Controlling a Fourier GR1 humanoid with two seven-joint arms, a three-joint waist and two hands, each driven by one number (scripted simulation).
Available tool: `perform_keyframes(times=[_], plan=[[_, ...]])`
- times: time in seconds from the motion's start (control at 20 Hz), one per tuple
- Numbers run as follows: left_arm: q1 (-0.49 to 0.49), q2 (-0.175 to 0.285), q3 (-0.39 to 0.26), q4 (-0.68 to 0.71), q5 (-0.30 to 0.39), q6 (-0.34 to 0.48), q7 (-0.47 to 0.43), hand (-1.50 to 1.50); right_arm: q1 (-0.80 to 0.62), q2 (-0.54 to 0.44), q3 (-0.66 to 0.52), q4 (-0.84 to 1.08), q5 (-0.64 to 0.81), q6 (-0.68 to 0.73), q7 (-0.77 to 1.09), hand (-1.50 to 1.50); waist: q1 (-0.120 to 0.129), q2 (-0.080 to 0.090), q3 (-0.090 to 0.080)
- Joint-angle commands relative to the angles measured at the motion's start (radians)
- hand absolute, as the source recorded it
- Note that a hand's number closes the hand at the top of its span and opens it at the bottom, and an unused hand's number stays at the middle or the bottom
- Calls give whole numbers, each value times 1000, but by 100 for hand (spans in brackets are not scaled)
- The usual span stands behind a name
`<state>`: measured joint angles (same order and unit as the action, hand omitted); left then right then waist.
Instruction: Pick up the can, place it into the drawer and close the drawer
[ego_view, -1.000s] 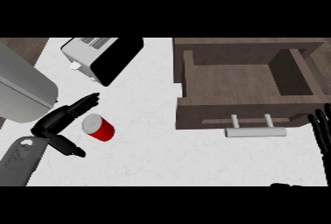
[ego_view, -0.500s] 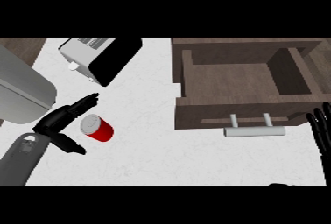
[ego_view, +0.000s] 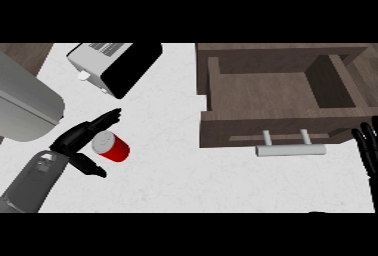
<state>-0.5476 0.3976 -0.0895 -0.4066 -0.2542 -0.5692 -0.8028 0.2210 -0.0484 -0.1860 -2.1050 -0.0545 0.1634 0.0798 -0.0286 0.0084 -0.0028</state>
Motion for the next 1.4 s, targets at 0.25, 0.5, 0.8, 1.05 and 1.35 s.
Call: perform_keyframes(times=[0.25,0.5,0.8,1.05,1.35], plan=[[-30,-10,-18,91,-12,-106,-168,-150,41,-31,-46,19,-54,61,-43,-150,-2,0,1],[-82,-69,-23,97,-3,-94,-102,-150,-23,18,12,5,26,-19,14,-150,10,-1,1],[-53,-65,-48,105,-20,-102,-155,-150,112,-3,-41,-33,-44,70,-61,-150,1,-4,1],[-63,-132,-65,105,-20,-86,-139,-150,41,1,-42,-34,-38,22,16,-150,4,0,1],[-49,-126,-63,78,15,-152,-147,150,36,19,-23,-40,-22,14,17,-150,15,-3,1]])
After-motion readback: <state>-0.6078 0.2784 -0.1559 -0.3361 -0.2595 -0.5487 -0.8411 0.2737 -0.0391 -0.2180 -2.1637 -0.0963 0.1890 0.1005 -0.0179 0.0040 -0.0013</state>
